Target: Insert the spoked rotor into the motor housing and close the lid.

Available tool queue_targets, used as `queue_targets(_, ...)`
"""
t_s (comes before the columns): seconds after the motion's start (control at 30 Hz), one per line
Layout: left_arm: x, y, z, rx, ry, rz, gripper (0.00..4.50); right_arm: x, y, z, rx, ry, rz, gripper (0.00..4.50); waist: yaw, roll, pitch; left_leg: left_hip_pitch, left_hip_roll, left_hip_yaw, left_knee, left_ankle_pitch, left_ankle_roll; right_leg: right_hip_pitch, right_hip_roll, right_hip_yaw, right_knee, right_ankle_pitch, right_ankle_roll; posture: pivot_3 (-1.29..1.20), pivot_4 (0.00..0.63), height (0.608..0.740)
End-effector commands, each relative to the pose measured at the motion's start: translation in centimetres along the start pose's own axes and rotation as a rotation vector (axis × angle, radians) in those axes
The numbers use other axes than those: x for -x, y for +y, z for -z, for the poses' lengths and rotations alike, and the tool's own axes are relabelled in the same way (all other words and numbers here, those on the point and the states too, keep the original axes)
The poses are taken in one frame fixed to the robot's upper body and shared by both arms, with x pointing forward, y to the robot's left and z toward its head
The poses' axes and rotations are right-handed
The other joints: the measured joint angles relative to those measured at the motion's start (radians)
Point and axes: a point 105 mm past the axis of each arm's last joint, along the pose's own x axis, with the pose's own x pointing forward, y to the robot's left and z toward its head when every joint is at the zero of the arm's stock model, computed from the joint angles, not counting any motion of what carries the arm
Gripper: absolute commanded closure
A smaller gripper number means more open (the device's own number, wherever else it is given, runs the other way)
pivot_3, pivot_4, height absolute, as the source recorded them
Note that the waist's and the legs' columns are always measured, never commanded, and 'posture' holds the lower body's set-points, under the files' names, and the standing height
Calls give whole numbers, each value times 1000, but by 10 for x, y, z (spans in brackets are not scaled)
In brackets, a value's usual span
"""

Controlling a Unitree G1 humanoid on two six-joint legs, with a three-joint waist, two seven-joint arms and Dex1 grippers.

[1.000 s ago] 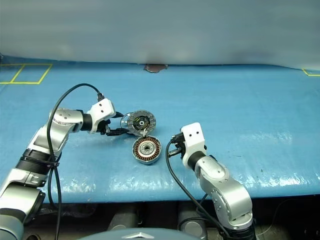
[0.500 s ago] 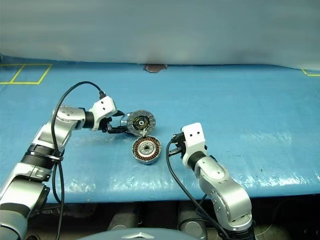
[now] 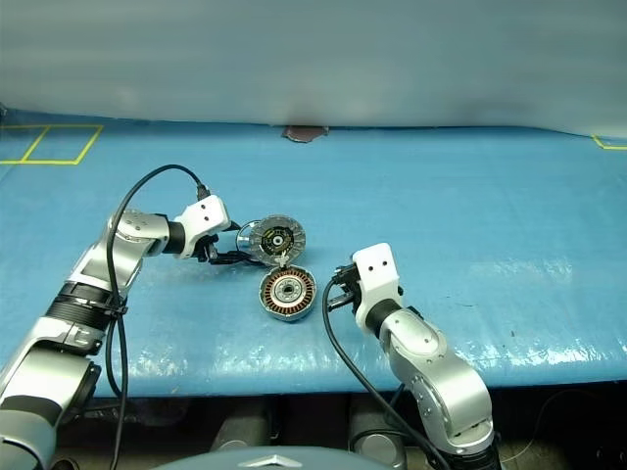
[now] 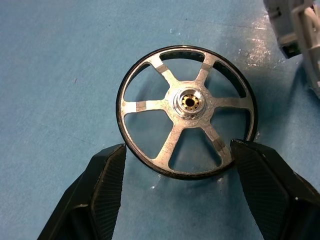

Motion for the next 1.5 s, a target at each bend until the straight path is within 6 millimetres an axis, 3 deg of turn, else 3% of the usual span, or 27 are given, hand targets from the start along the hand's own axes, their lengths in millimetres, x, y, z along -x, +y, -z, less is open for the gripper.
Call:
queue_targets(0.03,0,5,-11,-30,-27,-20,878,3,7,-13,24,-63,-30,4500,0,0,0,0,0,0,0,0,0,0,0,0,0,0,0,0,150,740)
queue_targets(0.47,-6,9,-12,-48,-22,-44,878,3,6,-14,23,-68,-25,4500,0,0,0,0,0,0,0,0,0,0,0,0,0,0,0,0,150,740)
queue_targets(0.57,-6,11,-12,-46,-20,-51,1730,3,6,-14,23,-70,-22,4500,0,0,0,0,0,0,0,0,0,0,0,0,0,0,0,0,150,740)
queue_targets(0.93,-4,9,-10,-44,-20,-45,1730,3,6,-15,26,-79,-25,4500,0,0,0,0,0,0,0,0,0,0,0,0,0,0,0,0,150,740)
queue_targets(1.13,9,28,-13,13,-63,-130,1730,3,5,-15,24,-79,-19,4500,0,0,0,0,0,0,0,0,0,0,0,0,0,0,0,0,150,740)
queue_targets(1.27,12,29,-17,6,-89,-114,1730,3,5,-15,23,-79,-17,4500,0,0,0,0,0,0,0,0,0,0,0,0,0,0,0,0,150,740)
queue_targets(1.43,9,21,-20,20,-99,-68,219,2,5,-15,26,-82,-20,4500,0,0,0,0,0,0,0,0,0,0,0,0,0,0,0,0,150,740)
queue_targets(1.5,9,17,-21,20,-106,-35,219,2,5,-15,25,-84,-18,4500,0,0,0,0,0,0,0,0,0,0,0,0,0,0,0,0,150,740)
